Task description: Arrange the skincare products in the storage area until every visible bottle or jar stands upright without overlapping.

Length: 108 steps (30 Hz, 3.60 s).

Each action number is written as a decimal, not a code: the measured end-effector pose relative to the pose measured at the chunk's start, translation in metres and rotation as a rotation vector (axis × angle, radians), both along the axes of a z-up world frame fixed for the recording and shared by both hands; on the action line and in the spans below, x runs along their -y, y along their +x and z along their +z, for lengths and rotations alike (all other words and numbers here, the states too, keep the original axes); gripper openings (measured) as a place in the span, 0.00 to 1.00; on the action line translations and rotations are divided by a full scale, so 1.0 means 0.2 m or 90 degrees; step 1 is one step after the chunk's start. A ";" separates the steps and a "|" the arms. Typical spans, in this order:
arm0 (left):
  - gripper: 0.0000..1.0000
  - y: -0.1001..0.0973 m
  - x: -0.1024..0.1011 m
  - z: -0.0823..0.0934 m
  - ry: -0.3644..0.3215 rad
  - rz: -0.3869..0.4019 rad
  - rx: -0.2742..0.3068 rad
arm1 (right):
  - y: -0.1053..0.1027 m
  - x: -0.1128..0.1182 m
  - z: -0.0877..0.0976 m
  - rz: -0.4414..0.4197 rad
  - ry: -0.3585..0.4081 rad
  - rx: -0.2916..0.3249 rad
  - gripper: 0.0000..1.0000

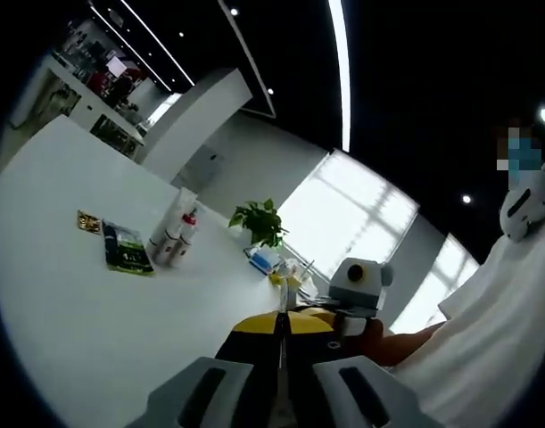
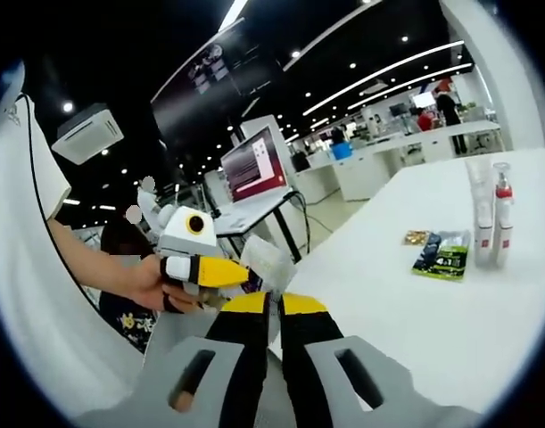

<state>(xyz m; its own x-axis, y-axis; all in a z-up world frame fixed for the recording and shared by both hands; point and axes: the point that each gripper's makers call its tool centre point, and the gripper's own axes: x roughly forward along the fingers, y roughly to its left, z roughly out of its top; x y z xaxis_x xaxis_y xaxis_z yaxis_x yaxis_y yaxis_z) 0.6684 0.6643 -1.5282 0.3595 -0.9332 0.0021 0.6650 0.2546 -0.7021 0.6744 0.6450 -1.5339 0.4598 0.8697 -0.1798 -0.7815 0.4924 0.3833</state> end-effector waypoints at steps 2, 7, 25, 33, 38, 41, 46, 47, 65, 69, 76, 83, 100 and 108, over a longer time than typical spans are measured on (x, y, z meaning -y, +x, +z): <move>0.01 0.01 0.00 -0.01 -0.001 0.002 -0.007 | 0.00 0.00 0.00 -0.001 0.003 -0.005 0.01; 0.03 0.01 0.00 -0.03 0.009 0.000 -0.026 | 0.01 0.01 0.01 -0.010 0.010 -0.012 0.00; 0.01 -0.06 0.02 -0.04 0.001 -0.051 -0.044 | -0.02 0.01 0.08 0.017 0.055 0.009 0.05; 0.00 -0.05 0.01 0.00 -0.023 -0.043 -0.043 | -0.04 -0.01 0.06 0.038 0.047 -0.003 0.05; 0.05 -0.03 0.01 -0.01 -0.013 -0.031 -0.044 | -0.06 -0.01 0.07 0.051 0.058 -0.012 0.01; 0.12 -0.02 0.01 0.01 -0.032 -0.026 -0.046 | -0.08 -0.01 0.06 0.061 0.062 -0.025 0.00; 0.09 -0.03 0.00 0.03 -0.046 -0.035 -0.047 | -0.12 -0.04 0.05 0.086 0.048 -0.028 0.00; 0.07 -0.03 0.00 0.03 -0.049 -0.037 -0.045 | -0.11 -0.03 0.04 0.084 0.048 -0.030 0.00; 0.00 -0.05 0.02 0.06 -0.068 -0.050 -0.025 | -0.10 -0.02 0.07 0.080 0.066 -0.020 0.06; 0.00 -0.05 0.02 0.07 -0.073 -0.057 -0.016 | -0.10 -0.02 0.08 0.082 0.070 -0.016 0.08; 0.01 -0.09 0.06 0.05 -0.063 -0.092 -0.013 | -0.13 -0.03 0.09 0.108 0.088 -0.036 0.03; 0.03 -0.10 0.06 0.05 -0.061 -0.092 -0.019 | -0.13 -0.02 0.10 0.102 0.088 -0.027 0.00; 0.06 -0.11 0.06 0.01 -0.038 -0.100 -0.037 | -0.10 0.02 0.14 0.084 0.131 -0.045 0.00; 0.02 -0.14 0.07 -0.02 -0.019 -0.118 -0.041 | -0.09 0.03 0.16 0.073 0.150 -0.050 0.00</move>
<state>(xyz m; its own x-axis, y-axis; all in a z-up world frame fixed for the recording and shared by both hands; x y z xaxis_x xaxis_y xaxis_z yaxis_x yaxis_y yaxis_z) 0.6413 0.6495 -1.5318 0.1822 -0.9832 0.0132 0.6516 0.1107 -0.7505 0.6564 0.6389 -1.5025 0.3484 0.9374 0.0030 -0.7903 0.2920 0.5386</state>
